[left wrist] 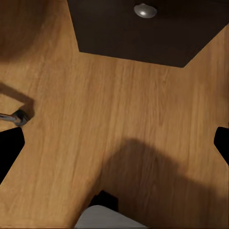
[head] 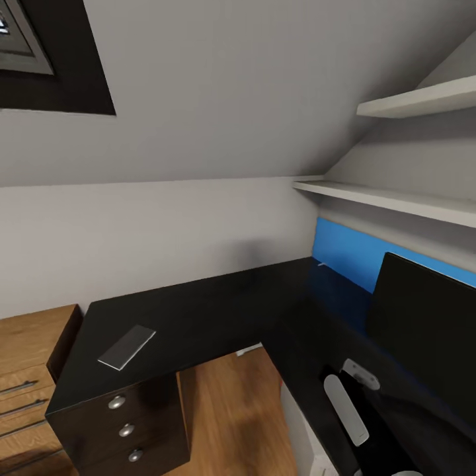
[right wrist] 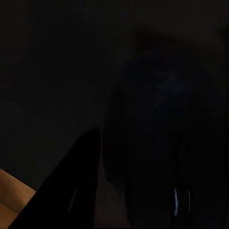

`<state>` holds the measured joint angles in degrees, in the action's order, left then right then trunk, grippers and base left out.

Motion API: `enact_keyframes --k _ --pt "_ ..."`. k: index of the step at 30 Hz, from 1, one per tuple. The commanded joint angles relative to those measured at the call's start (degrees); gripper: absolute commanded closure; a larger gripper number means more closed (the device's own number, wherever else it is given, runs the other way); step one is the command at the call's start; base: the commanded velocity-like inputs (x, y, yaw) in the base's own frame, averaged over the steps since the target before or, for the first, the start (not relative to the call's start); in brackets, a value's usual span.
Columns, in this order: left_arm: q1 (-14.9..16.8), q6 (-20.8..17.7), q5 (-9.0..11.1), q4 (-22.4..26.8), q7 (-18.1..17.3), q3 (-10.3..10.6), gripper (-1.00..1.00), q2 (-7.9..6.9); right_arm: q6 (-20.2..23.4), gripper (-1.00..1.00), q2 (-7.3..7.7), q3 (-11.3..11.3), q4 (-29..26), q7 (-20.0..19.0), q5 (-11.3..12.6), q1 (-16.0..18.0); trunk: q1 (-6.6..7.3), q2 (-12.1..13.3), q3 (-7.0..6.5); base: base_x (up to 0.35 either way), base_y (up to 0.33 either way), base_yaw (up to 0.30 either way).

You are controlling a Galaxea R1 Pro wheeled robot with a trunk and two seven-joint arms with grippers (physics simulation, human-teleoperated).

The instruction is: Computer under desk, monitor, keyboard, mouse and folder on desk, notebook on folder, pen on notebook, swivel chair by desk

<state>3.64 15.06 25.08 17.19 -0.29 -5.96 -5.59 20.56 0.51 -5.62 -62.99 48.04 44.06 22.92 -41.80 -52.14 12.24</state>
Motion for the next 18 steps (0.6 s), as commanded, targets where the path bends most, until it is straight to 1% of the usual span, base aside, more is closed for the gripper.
enact_keyframes --k 1,3,5,8,10,14,18 --pt "0.0 0.5 0.3 -0.3 0.3 0.0 -1.00 0.33 0.1 1.00 0.01 -0.1 0.3 0.5 -0.2 0.1 -0.01 0.0 0.08 0.000 0.000 0.000" --pt "0.0 1.1 0.3 -1.0 0.4 0.0 -1.00 0.98 0.1 1.00 0.01 -0.1 0.9 0.5 -0.7 0.1 -0.01 0.0 0.08 0.000 0.000 0.000" --pt "0.0 1.8 0.0 -1.6 -0.3 -0.2 -1.00 1.63 0.6 1.00 0.03 -0.1 1.0 0.7 -0.7 0.1 -0.01 0.0 0.08 0.000 0.000 0.000" --pt "0.0 2.7 -0.2 -2.6 -1.2 -0.3 -1.00 2.41 0.8 1.00 0.62 -0.1 2.0 0.7 -0.7 0.1 -0.01 0.0 0.08 0.000 0.000 0.000" --pt "0.0 3.4 -0.2 -3.2 -1.8 -0.3 -1.00 2.52 0.8 1.00 0.79 -0.2 2.6 0.7 -0.7 0.1 -0.01 0.0 0.08 0.000 0.000 0.000" --pt "0.0 4.6 -0.2 -4.5 -1.7 -0.2 -1.00 2.58 0.8 1.00 0.89 -0.2 2.9 0.7 -0.8 0.1 -0.01 0.0 0.08 0.000 0.000 0.000" --pt "0.0 5.9 -0.1 -3.8 -1.5 -0.3 -1.00 2.52 0.8 1.00 0.90 -0.2 3.0 0.7 -0.8 0.1 -0.01 0.0 0.08 0.000 0.000 0.000"
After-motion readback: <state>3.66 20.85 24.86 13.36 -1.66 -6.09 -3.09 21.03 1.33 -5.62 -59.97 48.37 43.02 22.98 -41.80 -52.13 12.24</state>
